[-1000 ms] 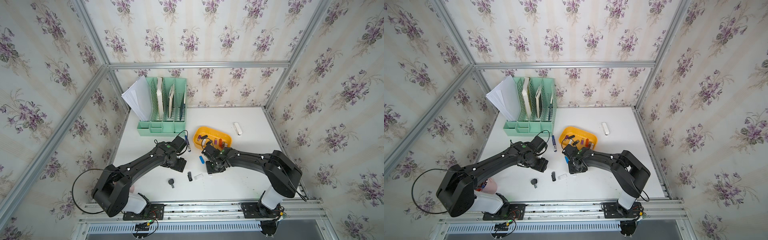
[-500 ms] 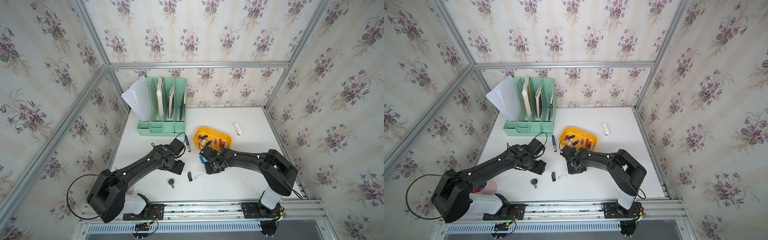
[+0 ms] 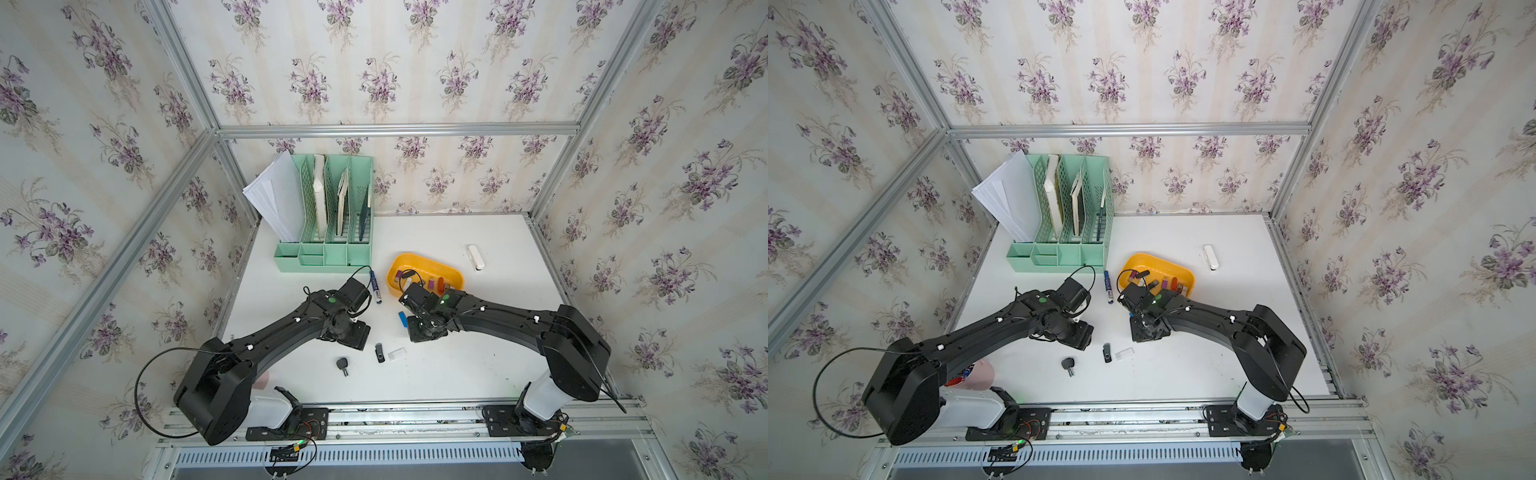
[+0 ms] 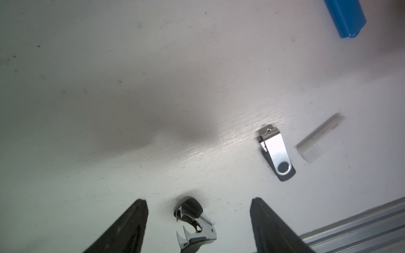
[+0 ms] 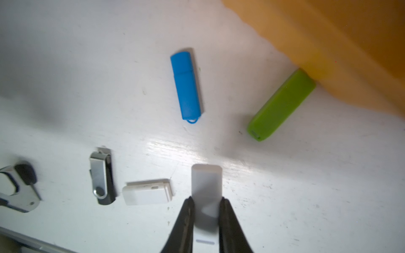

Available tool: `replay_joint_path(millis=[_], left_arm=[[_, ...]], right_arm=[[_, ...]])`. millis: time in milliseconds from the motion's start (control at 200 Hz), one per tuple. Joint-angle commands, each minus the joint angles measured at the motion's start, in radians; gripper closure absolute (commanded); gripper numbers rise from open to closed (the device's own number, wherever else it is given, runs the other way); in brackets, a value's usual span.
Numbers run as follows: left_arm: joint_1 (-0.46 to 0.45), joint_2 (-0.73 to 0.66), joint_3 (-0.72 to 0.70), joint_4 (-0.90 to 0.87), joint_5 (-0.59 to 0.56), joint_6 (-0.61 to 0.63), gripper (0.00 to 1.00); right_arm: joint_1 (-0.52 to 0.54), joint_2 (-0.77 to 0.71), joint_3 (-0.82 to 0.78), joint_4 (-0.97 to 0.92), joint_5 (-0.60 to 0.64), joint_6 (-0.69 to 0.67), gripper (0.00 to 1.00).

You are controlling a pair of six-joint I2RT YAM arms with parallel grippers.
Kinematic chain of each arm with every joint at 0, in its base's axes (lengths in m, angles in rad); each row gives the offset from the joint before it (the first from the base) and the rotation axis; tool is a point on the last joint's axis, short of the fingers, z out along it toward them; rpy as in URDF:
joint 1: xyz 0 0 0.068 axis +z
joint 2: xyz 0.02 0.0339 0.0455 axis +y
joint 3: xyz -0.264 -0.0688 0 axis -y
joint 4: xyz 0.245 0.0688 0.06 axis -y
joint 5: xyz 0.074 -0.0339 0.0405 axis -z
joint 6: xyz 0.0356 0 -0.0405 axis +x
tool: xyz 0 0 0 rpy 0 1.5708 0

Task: Put the usb flash drive into the storage box
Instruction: Pick up the USB flash from the center of the board, then place the USB flash in the storage box.

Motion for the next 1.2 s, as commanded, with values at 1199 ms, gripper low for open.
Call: replay_joint_path(millis=[1199], left_arm=[[-0.147, 0.167, 0.115, 0.125, 0.084, 0.133, 0.21]], right_arm=[[-0.416, 0.538, 0.621, 0.005, -0.090, -0.272, 0.89]])
